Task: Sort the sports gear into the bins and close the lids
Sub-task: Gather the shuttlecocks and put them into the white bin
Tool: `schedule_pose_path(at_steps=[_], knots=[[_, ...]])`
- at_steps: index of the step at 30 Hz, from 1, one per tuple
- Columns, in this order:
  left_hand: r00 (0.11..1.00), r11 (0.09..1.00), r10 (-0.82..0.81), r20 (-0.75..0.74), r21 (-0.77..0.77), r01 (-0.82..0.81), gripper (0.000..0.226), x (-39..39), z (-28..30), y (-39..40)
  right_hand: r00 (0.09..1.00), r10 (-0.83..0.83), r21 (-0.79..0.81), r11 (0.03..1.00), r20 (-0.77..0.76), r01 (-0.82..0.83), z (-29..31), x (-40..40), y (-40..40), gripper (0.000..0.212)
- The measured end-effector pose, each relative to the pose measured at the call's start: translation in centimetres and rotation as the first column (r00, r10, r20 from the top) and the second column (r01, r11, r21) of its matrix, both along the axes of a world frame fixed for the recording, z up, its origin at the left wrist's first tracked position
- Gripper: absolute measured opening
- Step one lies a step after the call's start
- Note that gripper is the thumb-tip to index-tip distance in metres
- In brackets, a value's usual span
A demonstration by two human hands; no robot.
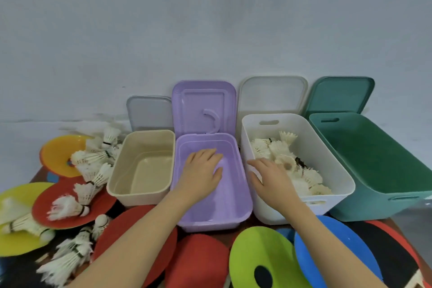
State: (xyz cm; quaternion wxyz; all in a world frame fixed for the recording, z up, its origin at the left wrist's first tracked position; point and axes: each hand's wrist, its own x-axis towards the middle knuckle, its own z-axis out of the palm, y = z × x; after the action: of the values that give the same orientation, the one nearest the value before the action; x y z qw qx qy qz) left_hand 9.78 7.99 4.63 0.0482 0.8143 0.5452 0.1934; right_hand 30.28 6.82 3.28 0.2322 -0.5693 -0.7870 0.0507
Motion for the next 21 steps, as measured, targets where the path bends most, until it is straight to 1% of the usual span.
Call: schedule_pose_path(at_steps=[3, 6, 8, 10, 13, 16, 18, 21], knots=[[0.999, 0.999, 0.043, 0.027, 0.019, -0.043, 0.057, -5.6, 0.0, -1.3, 0.996, 0.047, -0.010, 0.999, -0.073, -0.048, 0.1, -5.6, -0.7, 0.040], [0.995, 0.996, 0.092, 0.031, 0.004, -0.092, 0.055, -11.7, -0.2, -2.7, 0.988, 0.103, 0.036, 0.994, -0.115, -0.100, -0.3, -11.6, -1.8, 0.037], [0.994, 0.994, 0.111, 0.014, -0.008, -0.111, 0.058, -15.9, -0.5, -3.8, 0.984, 0.107, 0.034, 0.994, -0.139, -0.103, -0.8, -15.8, -2.7, 0.036], [0.990, 0.989, 0.140, -0.011, -0.045, -0.140, 0.055, -20.2, -1.3, -4.9, 0.978, 0.096, 0.002, 0.995, -0.185, -0.097, -1.3, -20.0, -3.7, 0.034], [0.983, 0.981, 0.181, -0.011, -0.073, -0.181, 0.041, -26.2, -3.0, -6.5, 0.973, 0.121, -0.021, 0.992, -0.197, -0.128, -2.5, -25.8, -5.1, 0.034], [0.973, 0.967, 0.227, -0.027, -0.115, -0.229, 0.042, -30.9, -4.2, -7.7, 0.960, 0.138, -0.084, 0.983, -0.243, -0.163, -3.7, -30.7, -6.5, 0.041], [0.966, 0.953, 0.253, -0.043, -0.159, -0.257, 0.047, -33.4, -5.0, -8.3, 0.965, 0.137, -0.138, 0.976, -0.226, -0.171, -5.0, -33.1, -7.1, 0.043], [0.958, 0.934, 0.274, -0.079, -0.217, -0.285, 0.058, -35.8, -6.0, -8.8, 0.990, 0.103, -0.221, 0.968, -0.097, -0.123, -7.3, -35.2, -7.3, 0.042]])
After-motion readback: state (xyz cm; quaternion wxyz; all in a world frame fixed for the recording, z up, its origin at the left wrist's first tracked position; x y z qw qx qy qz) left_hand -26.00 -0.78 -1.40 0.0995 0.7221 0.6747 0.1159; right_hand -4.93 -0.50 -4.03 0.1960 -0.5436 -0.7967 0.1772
